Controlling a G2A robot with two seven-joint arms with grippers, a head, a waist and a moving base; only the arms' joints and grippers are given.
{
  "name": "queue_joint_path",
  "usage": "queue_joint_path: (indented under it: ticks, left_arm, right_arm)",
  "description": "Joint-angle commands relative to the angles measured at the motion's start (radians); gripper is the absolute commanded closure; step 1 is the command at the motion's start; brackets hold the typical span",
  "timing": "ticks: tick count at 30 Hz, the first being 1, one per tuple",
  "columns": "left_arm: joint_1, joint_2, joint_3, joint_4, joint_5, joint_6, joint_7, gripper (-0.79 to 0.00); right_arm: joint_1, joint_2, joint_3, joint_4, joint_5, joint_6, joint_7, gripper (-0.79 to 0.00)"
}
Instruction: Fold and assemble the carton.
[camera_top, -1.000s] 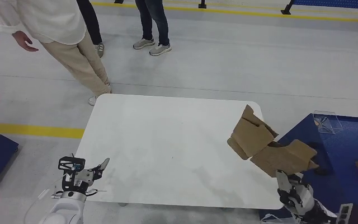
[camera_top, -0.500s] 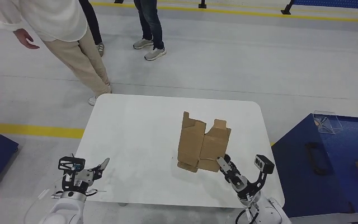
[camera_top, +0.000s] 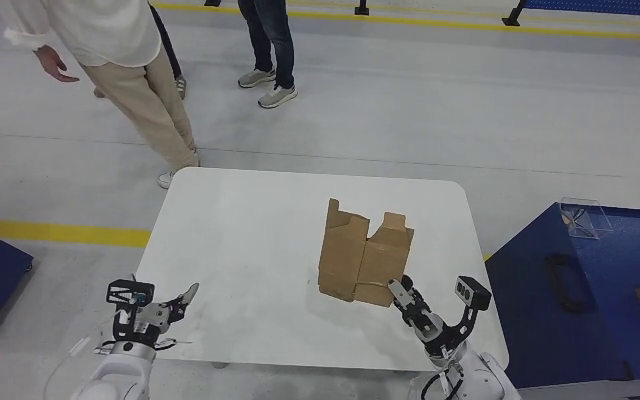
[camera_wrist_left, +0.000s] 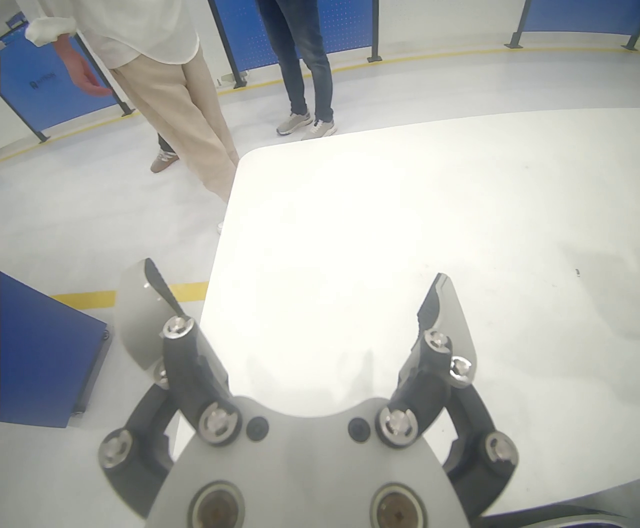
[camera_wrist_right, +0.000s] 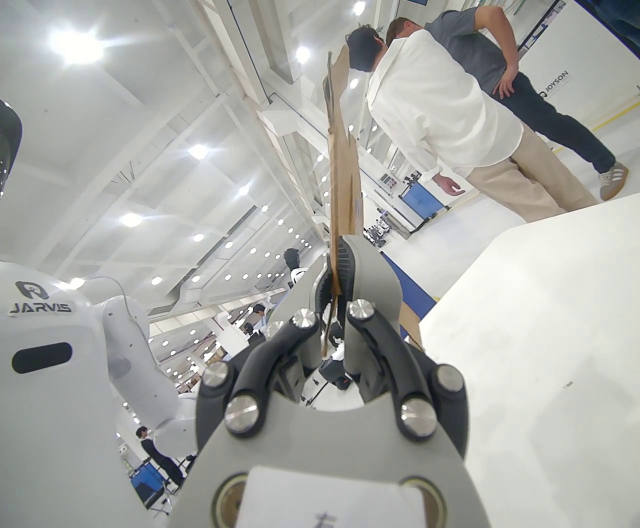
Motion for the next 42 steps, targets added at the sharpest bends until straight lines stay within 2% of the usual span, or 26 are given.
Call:
queue_joint_path:
  ticks: [1, 3, 5, 8, 10, 11, 14, 19, 22, 25, 33, 34, 35, 36, 37, 38, 42]
  left_arm:
    - [-0.002, 0.000, -0.010, -0.030, -0.116, -0.075, -0.064, -0.785]
    - [-0.005, -0.003, -0.020, -0.054, -0.314, -0.151, -0.106, -0.785]
    - [-0.016, -0.005, -0.029, -0.057, -0.530, -0.214, -0.177, -0.785]
    - [-0.047, -0.006, -0.022, -0.049, -0.866, -0.265, -0.320, -0.785]
    - [-0.070, -0.006, -0.012, -0.041, -1.033, -0.268, -0.412, -0.785]
    - [-0.091, -0.007, 0.002, -0.034, -1.178, -0.250, -0.483, -0.785]
    - [-0.149, -0.005, 0.033, -0.013, -1.449, -0.154, -0.678, -0.785]
    - [-0.242, -0.008, 0.078, 0.045, -1.572, -0.076, -0.743, -0.785]
    - [-0.274, -0.003, 0.081, 0.076, -1.655, -0.039, -0.854, -0.785]
    - [-0.296, -0.001, 0.092, 0.101, -1.665, -0.032, -0.890, -0.785]
    - [-0.345, -0.002, 0.160, 0.159, -1.580, -0.103, -0.888, -0.785]
    - [-0.346, -0.001, 0.164, 0.162, -1.582, -0.109, -0.899, -0.767]
    - [-0.346, 0.000, 0.167, 0.164, -1.583, -0.120, -0.909, -0.665]
    - [-0.344, 0.000, 0.167, 0.167, -1.582, -0.132, -0.915, -0.431]
    - [-0.342, 0.001, 0.167, 0.167, -1.582, -0.144, -0.918, -0.332]
    - [-0.340, 0.002, 0.167, 0.164, -1.581, -0.168, -0.922, 0.000]
    - [-0.322, 0.005, 0.162, 0.161, -1.588, -0.220, -0.932, 0.000]
  right_arm:
    - [-0.003, -0.001, -0.003, 0.000, 0.008, 0.007, -0.003, 0.000]
    - [-0.020, -0.003, -0.021, -0.011, 0.070, 0.049, -0.016, 0.000]
    - [-0.022, -0.006, 0.003, 0.011, -0.048, 0.072, -0.047, 0.000]
    - [-0.017, -0.023, -0.080, 0.043, -0.024, 0.103, -0.081, 0.000]
    - [0.008, -0.029, -0.117, 0.070, 0.022, 0.119, -0.061, 0.000]
    - [0.031, -0.033, -0.144, 0.097, 0.062, 0.130, -0.035, 0.000]
    - [0.079, -0.039, -0.188, 0.147, 0.128, 0.127, 0.029, 0.000]
    - [0.120, -0.047, -0.245, 0.171, 0.296, 0.167, 0.119, 0.000]
    - [0.141, -0.045, -0.270, 0.166, 0.433, 0.236, 0.242, 0.000]
    - [0.164, -0.044, -0.285, 0.174, 0.492, 0.278, 0.340, 0.000]
    - [0.201, -0.055, -0.329, 0.190, 0.588, 0.334, 0.444, 0.000]
    - [0.204, -0.056, -0.331, 0.192, 0.597, 0.336, 0.453, 0.000]
    - [0.206, -0.056, -0.331, 0.195, 0.600, 0.335, 0.457, 0.000]
    - [0.208, -0.057, -0.332, 0.198, 0.602, 0.334, 0.459, 0.000]
    - [0.209, -0.058, -0.334, 0.202, 0.605, 0.337, 0.461, 0.000]
    - [0.211, -0.059, -0.335, 0.205, 0.610, 0.344, 0.465, 0.000]
    - [0.218, -0.062, -0.337, 0.213, 0.617, 0.352, 0.475, 0.000]
